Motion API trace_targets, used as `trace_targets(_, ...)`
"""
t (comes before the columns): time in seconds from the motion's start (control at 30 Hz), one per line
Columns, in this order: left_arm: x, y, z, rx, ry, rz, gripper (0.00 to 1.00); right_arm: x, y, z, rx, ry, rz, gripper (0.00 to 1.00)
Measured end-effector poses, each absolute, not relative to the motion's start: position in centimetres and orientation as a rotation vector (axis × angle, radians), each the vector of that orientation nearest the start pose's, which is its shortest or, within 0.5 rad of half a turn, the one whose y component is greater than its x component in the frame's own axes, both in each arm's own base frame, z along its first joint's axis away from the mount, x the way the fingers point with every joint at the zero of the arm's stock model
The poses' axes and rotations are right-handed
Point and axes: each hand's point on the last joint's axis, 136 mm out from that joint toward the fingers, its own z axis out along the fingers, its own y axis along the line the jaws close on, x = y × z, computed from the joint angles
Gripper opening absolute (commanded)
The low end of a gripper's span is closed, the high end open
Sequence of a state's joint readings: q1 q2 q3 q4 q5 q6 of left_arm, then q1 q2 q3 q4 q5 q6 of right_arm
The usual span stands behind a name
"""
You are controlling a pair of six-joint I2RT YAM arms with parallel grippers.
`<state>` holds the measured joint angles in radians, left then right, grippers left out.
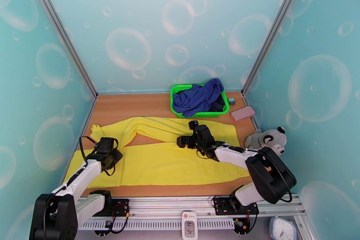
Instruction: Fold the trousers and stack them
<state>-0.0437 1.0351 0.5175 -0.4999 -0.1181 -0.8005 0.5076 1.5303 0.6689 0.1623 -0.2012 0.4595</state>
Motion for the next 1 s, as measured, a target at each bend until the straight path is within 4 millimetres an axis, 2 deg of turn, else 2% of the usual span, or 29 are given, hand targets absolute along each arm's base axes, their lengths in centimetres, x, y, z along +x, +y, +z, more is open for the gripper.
trace_targets(0.1, 29.9, 2.7, 12.4, -0.917, 2.245, -0.144, 0.56, 33.8, 23.3, 8.4, -0.186, 2.315, 0.750, 0.99)
trace_targets(0.17, 32.7, 4.8, 15.8, -0.899, 2.172, -0.096, 0.57, 33.8, 23.6, 8.6, -0.195, 2.304, 0.760, 0.99)
trace_targets(0.23, 34.9, 7.2, 17.1, -0.919, 2.152, -0.037, 0.60, 33.7, 23.7, 8.6, -0.198, 2.296, 0.763, 0.99)
trace_targets(0.27, 36.1, 8.4, 17.0, -0.931, 2.161, 0.002, 0.60, 33.6, 23.6, 8.5, -0.197, 2.296, 0.763, 0.99)
trace_targets(0.33, 37.6, 10.3, 15.4, -0.948, 2.203, 0.069, 0.60, 33.1, 23.3, 8.1, -0.197, 2.303, 0.760, 0.99)
trace_targets(0.4, 38.4, 11.5, 12.6, -0.963, 2.281, 0.116, 0.59, 32.6, 23.0, 7.6, -0.196, 2.315, 0.754, 0.99)
trace_targets(0.57, 38.6, 11.7, 6.3, -0.987, 2.453, 0.159, 0.59, 31.8, 22.4, 6.7, -0.196, 2.335, 0.745, 0.99)
trace_targets(0.77, 38.6, 11.3, 3.9, -0.979, 2.513, 0.201, 0.55, 31.7, 21.4, 6.5, -0.176, 2.338, 0.750, 0.99)
trace_targets(0.87, 38.9, 11.6, 2.9, -0.987, 2.531, 0.234, 0.49, 31.8, 21.2, 6.5, -0.169, 2.339, 0.753, 0.99)
trace_targets(1.0, 39.4, 12.1, 2.4, -0.996, 2.535, 0.275, 0.28, 31.8, 21.1, 6.5, -0.166, 2.338, 0.755, 0.99)
